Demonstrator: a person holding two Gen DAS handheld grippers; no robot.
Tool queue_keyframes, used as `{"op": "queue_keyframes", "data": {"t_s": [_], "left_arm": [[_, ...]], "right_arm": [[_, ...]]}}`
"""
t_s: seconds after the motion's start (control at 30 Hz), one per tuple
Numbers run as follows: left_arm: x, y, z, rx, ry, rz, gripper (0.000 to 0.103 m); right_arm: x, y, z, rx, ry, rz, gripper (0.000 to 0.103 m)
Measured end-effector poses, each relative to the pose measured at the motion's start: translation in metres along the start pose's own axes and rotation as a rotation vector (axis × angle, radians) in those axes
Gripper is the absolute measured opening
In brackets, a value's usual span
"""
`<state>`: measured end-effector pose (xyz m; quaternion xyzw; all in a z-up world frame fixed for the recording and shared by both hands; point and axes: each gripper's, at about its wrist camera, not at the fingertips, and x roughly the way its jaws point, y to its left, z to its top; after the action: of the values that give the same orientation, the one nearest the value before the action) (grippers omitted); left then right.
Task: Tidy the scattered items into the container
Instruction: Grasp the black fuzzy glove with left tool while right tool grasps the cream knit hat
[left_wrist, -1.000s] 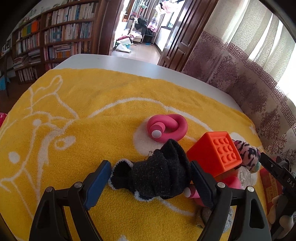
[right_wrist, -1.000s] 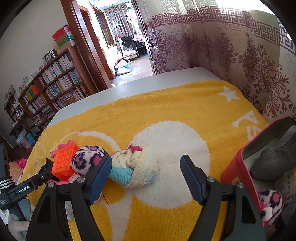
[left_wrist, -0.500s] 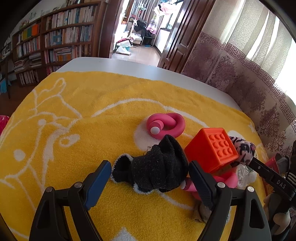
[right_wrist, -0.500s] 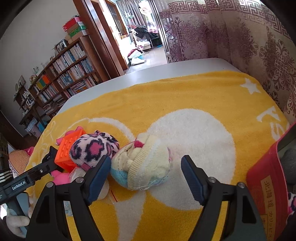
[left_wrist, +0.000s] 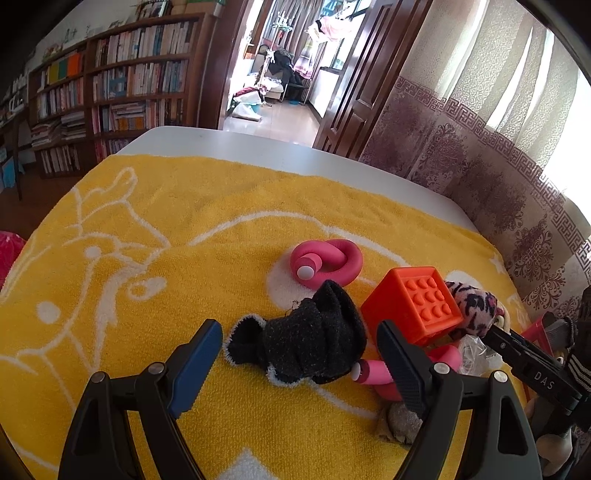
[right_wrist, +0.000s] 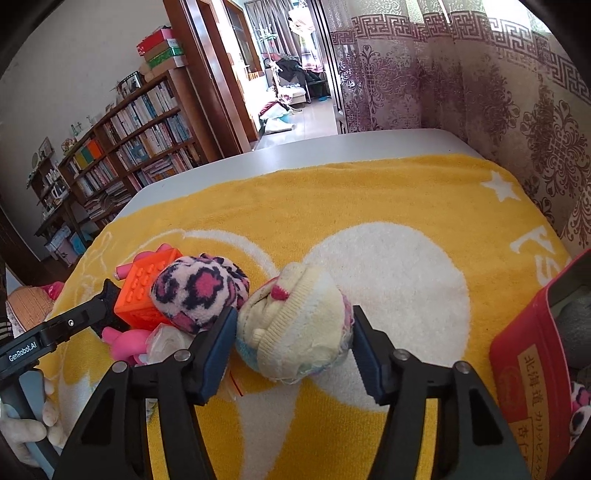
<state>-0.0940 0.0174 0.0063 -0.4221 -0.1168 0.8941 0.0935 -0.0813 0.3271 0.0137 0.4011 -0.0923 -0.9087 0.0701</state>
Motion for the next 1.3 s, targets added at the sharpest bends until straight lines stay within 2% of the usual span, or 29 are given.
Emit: {"op": "queue_keyframes", "data": {"t_s": [0.23,0.43,0.6,0.63,0.67,0.7,0.8,1.03,1.3], "left_arm": [[-0.011,-0.004,0.004,0.017,-0.035,-0.004,0.087],[0.014,-0.003,-0.002,0.029,0.041,0.032,0.087],[0.029,-0.001,-0.002,0.028,0.069,0.039,0.086],[0.027,0.0,-0.002,0.027,0.062,0.036,0.073],[0.026,0.001,-0.002,0.023,0.058,0.013,0.064],[0.024,0.002,-0.001,0.014,0.059,0.0,0.063],[0.017,0.004,-0.001,0.017,0.029,0.017,0.062],[-0.006,0.007,0.007,0.006,-0.036,0.003,0.062],[-0.011,0.007,0.007,-0.003,-0.038,-0.012,0.062]], "right_arm": [[-0.01,-0.008,0.004,0.032,-0.051,-0.061,0.064],[-0.008,-0.007,0.003,0.03,-0.041,-0.068,0.064],[-0.006,-0.006,0.003,0.028,-0.035,-0.066,0.064],[-0.007,-0.006,0.003,0.029,-0.037,-0.066,0.064],[-0.007,-0.006,0.003,0.031,-0.039,-0.066,0.064],[-0.007,-0.007,0.003,0.033,-0.041,-0.067,0.064],[-0.01,-0.009,0.002,0.042,-0.056,-0.078,0.064],[-0.023,-0.012,0.005,0.059,-0.106,-0.079,0.064],[-0.042,-0.006,0.009,0.039,-0.179,-0.094,0.064]]}}
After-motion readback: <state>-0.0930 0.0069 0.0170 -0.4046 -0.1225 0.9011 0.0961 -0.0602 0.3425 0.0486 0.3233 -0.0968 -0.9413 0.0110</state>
